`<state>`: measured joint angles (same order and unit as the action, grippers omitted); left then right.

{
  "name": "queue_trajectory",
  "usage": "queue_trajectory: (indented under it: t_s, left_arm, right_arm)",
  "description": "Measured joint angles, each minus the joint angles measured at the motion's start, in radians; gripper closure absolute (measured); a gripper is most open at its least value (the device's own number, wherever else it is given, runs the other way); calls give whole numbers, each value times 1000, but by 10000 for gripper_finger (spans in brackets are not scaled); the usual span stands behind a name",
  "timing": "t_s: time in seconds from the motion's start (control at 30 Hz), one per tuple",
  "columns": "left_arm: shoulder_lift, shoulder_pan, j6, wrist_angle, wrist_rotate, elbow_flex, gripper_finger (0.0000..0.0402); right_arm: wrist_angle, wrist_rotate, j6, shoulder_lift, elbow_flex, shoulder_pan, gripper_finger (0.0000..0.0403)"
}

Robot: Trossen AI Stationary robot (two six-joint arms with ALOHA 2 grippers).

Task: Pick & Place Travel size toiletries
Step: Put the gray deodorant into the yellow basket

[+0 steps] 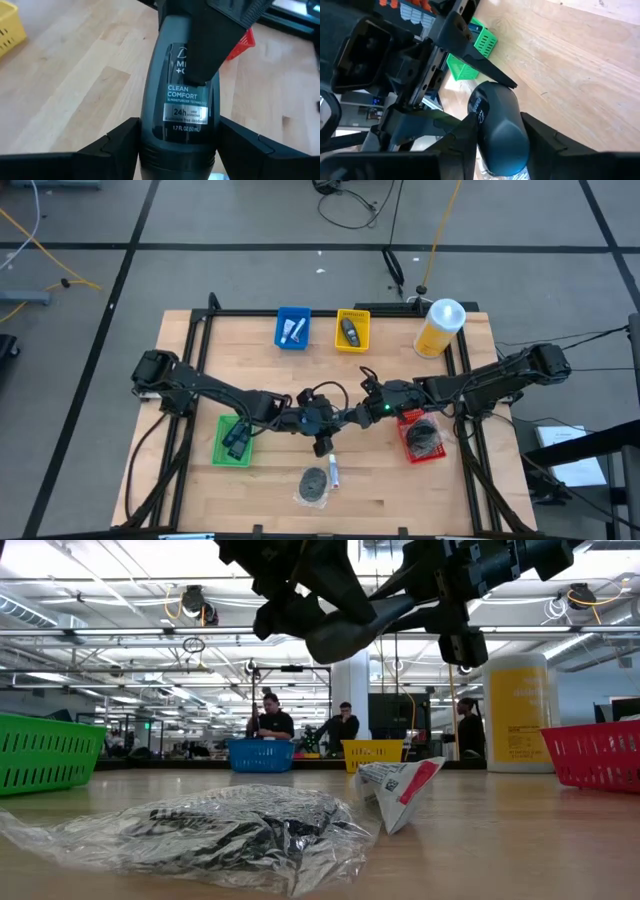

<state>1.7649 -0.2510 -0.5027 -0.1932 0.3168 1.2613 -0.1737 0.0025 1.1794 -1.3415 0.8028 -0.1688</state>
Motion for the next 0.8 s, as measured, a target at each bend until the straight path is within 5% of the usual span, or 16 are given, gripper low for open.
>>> queue_trajectory:
  t_s: [0.3, 0.57, 0.8]
  left_arm:
    - [0, 30, -32, -4, -113, 0, 152]
    - [-1, 54, -52, -24, -141, 1, 83]
    - [-1, 100, -95, -86, -291, 1, 45]
  right_arm:
    - [3, -2, -43, -1, 0, 0, 291]
    - [70, 51, -52, -1, -1, 0, 291]
    - [135, 78, -78, 8, -2, 33, 292]
